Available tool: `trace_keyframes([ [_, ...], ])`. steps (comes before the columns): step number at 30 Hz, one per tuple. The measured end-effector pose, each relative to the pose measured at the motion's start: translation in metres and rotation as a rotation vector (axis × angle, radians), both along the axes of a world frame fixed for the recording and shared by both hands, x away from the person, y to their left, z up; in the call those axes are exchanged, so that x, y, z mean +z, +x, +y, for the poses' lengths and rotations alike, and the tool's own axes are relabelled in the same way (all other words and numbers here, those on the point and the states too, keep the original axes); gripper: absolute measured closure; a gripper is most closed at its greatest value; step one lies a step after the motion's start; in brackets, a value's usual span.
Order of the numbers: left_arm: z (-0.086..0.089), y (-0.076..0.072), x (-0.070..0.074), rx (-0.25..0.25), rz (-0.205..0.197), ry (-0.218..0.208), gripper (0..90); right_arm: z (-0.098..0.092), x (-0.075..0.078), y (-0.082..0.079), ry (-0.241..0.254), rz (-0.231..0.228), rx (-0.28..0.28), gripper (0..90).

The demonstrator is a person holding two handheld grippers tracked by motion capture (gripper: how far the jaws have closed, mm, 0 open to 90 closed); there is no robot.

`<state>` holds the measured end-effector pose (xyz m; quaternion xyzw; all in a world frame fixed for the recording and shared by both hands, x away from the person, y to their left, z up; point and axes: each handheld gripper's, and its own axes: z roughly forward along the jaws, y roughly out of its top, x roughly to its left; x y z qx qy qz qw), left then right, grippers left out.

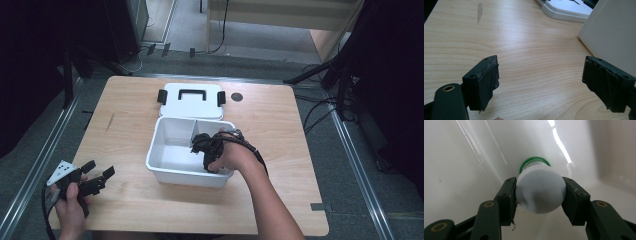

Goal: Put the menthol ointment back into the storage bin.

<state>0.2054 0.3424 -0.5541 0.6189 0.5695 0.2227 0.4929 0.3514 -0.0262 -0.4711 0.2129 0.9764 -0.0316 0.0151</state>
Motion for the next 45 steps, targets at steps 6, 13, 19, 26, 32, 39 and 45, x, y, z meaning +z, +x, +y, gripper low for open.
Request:
trace_keyframes([
  [6, 0.0, 0.0, 0.0, -0.003, 0.003, 0.0, 14.4, -0.001, 0.002, -0.001, 0.025, -0.008, 0.013, 41.6],
  [13, 0.0, 0.0, 0.0, -0.004, 0.003, 0.0, 14.4, -0.005, 0.018, -0.004, 0.093, -0.043, 0.008, 34.1],
  [19, 0.0, 0.0, 0.0, -0.006, 0.005, -0.001, 14.4, -0.012, 0.038, -0.004, 0.104, -0.088, -0.006, 29.7],
  [26, 0.0, 0.001, 0.0, -0.003, 0.002, -0.002, 14.4, -0.025, 0.072, -0.008, 0.18, -0.123, -0.015, 29.1],
  [32, 0.0, 0.001, 0.0, -0.004, 0.003, -0.002, 14.4, -0.04, 0.099, -0.017, 0.22, -0.162, -0.025, 29.1],
  [39, 0.0, 0.0, 0.0, -0.005, 0.002, 0.007, 14.4, -0.073, 0.117, -0.023, 0.236, -0.203, -0.073, 28.4],
  [45, 0.0, 0.0, 0.0, -0.004, 0.002, 0.009, 14.4, -0.093, 0.122, -0.025, 0.231, -0.218, -0.102, 27.7],
])
